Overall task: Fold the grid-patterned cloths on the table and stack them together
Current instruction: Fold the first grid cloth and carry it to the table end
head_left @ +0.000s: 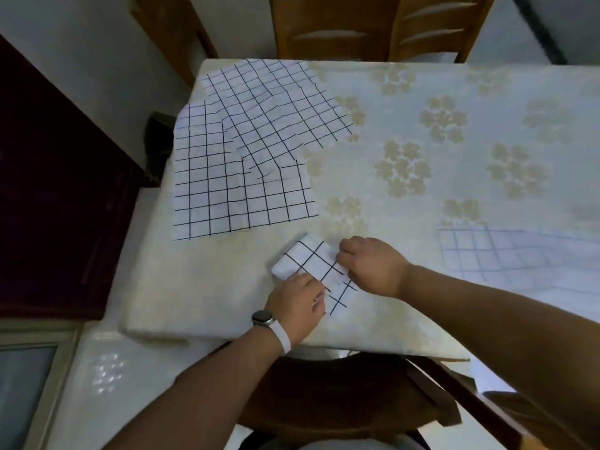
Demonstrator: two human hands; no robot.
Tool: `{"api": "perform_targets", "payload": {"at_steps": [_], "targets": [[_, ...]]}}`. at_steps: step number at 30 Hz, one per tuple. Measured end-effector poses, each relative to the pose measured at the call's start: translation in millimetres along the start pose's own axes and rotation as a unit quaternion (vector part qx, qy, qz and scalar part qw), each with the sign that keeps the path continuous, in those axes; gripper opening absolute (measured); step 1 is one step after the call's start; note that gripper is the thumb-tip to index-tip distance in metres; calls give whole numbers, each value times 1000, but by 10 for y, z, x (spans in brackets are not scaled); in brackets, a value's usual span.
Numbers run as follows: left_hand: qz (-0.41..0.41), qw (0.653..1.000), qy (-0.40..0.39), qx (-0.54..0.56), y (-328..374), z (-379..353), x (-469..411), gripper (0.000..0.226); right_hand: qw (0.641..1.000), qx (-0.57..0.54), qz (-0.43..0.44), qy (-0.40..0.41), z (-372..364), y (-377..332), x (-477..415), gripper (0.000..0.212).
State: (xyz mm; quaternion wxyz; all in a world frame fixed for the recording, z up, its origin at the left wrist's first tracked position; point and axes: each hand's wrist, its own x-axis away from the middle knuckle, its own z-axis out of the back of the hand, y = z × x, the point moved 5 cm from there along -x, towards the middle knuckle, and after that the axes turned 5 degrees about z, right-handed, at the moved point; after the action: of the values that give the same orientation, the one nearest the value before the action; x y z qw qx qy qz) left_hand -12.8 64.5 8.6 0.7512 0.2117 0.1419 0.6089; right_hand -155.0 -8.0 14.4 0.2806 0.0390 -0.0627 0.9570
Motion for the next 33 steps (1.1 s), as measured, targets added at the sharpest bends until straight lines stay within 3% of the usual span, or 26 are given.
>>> {"api": "perform_targets", "payload": {"at_steps": [11, 23, 27, 30, 33], "targets": [[2, 996, -63, -68, 139, -673, 63, 9, 998, 7, 59, -17, -468, 64, 280, 32], [8, 998, -31, -55, 251, -771, 200, 13, 996, 2, 60, -61, -596, 116, 400, 31], [35, 998, 14, -41, 185, -598, 174, 19, 998, -26, 46, -22, -463, 69, 346, 23], [113, 991, 31, -64, -26, -446, 93, 39, 998, -27, 49, 1, -354, -11, 143, 19], [177, 978, -43, -104, -250, -461, 73, 67, 998, -20, 65, -18, -315, -101, -130, 36]]}}
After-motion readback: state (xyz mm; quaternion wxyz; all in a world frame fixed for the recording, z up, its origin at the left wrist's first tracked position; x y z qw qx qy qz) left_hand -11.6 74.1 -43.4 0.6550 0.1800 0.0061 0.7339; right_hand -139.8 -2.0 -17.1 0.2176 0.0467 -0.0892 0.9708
